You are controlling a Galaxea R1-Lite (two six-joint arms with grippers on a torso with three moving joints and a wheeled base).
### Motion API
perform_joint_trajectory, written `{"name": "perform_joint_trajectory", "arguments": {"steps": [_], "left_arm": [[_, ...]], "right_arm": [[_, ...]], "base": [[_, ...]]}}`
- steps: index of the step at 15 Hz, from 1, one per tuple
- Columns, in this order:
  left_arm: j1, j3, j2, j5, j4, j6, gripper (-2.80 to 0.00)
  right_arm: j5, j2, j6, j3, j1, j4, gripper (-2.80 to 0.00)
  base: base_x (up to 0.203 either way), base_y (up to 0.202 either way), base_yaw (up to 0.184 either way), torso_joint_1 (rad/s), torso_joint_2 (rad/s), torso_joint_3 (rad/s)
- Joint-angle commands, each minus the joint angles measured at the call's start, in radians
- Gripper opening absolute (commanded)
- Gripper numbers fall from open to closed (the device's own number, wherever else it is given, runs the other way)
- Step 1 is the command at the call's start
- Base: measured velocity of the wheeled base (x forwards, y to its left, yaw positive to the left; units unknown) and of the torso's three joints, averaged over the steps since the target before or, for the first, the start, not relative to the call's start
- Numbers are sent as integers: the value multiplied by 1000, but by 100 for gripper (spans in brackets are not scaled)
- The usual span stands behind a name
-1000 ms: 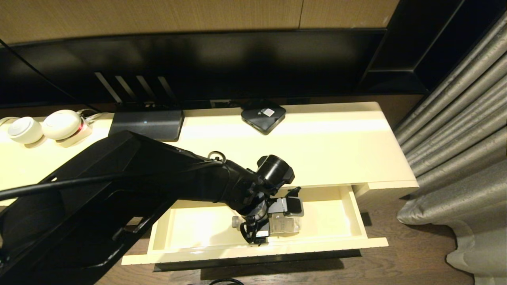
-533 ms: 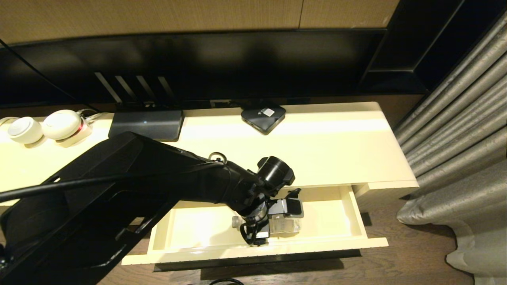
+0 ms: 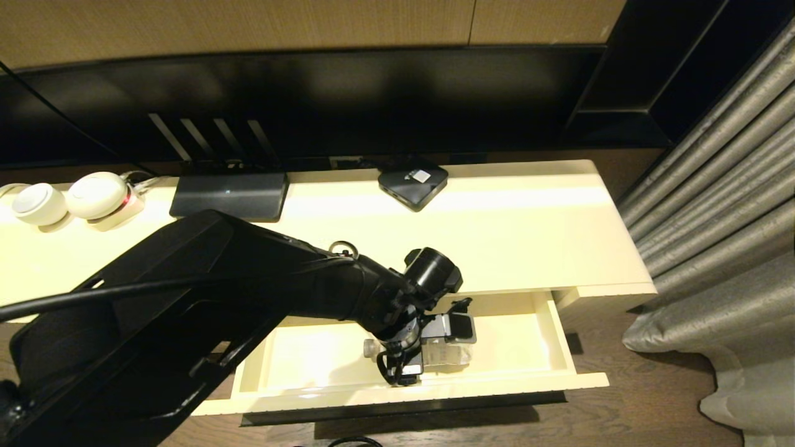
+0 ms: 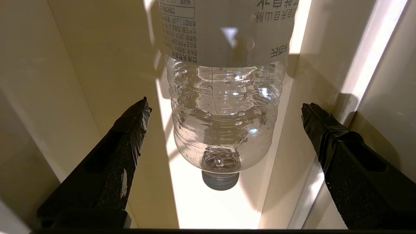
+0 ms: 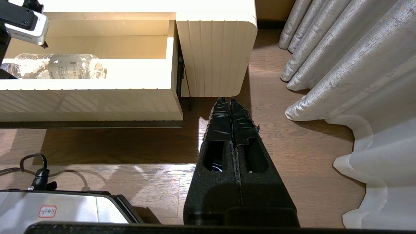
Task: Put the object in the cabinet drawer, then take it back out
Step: Take the mineral water out of the drawer and put it on the table
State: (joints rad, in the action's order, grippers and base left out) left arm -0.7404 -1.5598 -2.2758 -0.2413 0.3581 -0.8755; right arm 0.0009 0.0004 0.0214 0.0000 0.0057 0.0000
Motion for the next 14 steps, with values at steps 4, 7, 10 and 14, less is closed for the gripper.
{"name": "perform_joint_trajectory", "arguments": {"steps": [4,7,10,14], "left_arm": [[1,-13,-21,-1,2,-6,0],[1,-14,-30,-1,-1,-5,0],[1,-26,-34,-1,1,-5,0],[1,-28,-44,-1,-1,-5,0]], "right_arm": [[1,1,0,2,0,0,-280],[0,1,0,0,0,0,-280],[1,1,0,1,0,0,-280],[1,1,0,0,0,0,-280]], "base": [[0,0,0,0,0,0],[0,0,0,0,0,0],[0,0,0,0,0,0],[0,0,0,0,0,0]]}}
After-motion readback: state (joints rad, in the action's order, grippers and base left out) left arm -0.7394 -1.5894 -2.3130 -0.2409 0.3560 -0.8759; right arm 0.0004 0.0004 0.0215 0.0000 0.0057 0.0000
